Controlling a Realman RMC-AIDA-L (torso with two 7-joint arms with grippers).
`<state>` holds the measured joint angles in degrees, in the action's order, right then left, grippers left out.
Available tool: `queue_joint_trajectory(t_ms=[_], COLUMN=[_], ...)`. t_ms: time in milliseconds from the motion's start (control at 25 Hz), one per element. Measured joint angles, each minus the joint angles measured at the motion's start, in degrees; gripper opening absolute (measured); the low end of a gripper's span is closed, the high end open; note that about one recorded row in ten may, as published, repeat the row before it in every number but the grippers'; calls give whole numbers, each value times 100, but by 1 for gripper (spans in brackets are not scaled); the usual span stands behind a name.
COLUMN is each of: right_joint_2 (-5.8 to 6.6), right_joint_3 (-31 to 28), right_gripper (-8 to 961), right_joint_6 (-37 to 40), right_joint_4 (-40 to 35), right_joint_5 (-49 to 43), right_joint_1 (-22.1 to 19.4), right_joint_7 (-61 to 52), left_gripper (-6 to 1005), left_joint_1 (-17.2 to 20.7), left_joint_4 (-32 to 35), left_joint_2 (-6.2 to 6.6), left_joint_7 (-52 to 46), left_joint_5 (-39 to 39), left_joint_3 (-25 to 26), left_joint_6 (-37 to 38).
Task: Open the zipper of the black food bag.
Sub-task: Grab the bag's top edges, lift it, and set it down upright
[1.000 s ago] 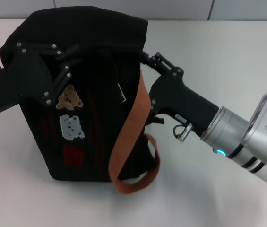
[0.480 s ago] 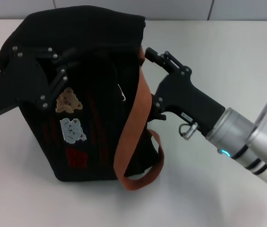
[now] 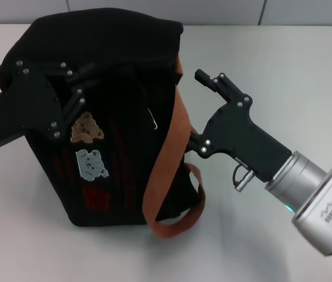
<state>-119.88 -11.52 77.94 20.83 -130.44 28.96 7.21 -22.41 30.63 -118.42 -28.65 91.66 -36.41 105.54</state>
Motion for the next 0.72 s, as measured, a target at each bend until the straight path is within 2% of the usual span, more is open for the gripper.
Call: queue_joint_trajectory(t_ms=[240, 720], right_joint_2=[0, 0], right_joint_3=[9, -79], right_gripper=[839, 838], right_joint_6=[31, -315], right_joint_4=[202, 392], right_joint_5=[-3, 46], right_joint_1=[-50, 154], right_joint_7=[750, 1160], left_gripper=[73, 73], left_joint_1=[-12, -67], left_joint_4=[-118, -189], left_joint_2=[-15, -15], left_joint_7=[0, -1], left_joint_5=[-1, 20], left_joint_3=[-13, -25], left_joint_6=[33, 62])
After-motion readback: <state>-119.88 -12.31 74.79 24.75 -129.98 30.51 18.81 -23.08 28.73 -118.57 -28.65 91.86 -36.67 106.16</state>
